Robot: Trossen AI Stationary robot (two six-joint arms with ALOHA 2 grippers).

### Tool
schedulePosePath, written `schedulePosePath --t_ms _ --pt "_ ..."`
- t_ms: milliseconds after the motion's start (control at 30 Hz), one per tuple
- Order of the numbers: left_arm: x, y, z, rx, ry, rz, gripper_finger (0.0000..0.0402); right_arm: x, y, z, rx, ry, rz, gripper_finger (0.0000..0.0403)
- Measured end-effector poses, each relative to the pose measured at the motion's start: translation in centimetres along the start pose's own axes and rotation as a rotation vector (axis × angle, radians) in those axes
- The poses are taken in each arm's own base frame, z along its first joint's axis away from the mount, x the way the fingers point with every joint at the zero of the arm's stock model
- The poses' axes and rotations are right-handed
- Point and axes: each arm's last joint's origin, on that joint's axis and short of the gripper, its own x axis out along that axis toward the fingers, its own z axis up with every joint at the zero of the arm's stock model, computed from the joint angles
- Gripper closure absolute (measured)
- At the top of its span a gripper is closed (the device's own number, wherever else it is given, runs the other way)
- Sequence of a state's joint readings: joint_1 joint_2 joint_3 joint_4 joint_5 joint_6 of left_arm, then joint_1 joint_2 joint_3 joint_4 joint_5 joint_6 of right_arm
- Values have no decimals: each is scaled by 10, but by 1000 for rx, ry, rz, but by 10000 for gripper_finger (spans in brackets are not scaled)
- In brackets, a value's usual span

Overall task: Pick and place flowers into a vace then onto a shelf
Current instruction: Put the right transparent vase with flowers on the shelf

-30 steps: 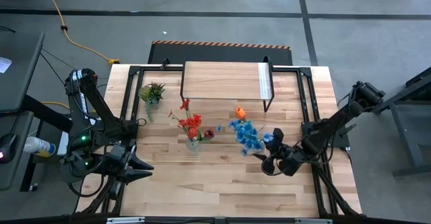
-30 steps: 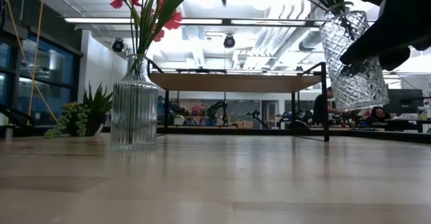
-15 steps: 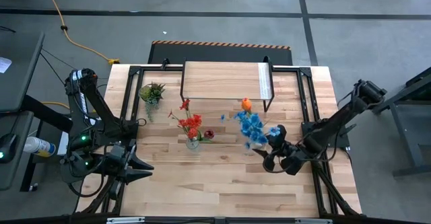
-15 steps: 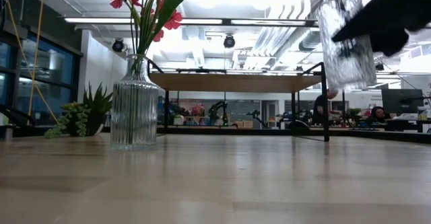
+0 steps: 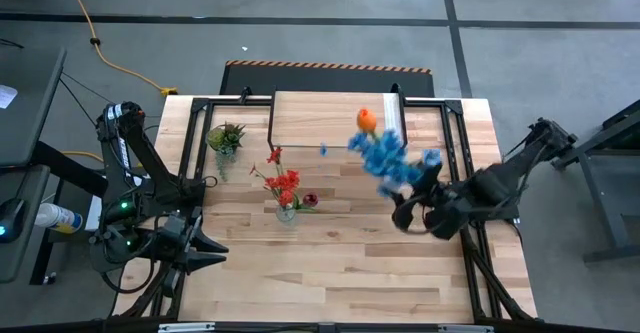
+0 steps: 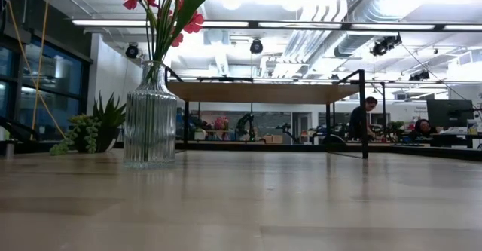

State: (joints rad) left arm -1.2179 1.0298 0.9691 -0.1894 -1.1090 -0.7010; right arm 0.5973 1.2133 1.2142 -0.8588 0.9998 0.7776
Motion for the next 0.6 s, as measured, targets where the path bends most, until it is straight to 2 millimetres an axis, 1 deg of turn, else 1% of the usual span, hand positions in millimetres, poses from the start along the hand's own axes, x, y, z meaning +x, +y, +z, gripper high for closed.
schedulePosePath --t_ms 133,300,467,600 --pt "0 -1 -1 -1 25 -30 289 -10 -14 36 26 -44 -59 158" --pt "0 -1 -1 -3 32 -38 289 -16 -33 74 24 -85 -121 159" --pt "0 -1 -1 -4 31 -37 289 -10 -53 99 -9 -99 -199 159" --pt "0 -1 0 -11 18 -28 289 3 -71 109 -33 -61 -253 159"
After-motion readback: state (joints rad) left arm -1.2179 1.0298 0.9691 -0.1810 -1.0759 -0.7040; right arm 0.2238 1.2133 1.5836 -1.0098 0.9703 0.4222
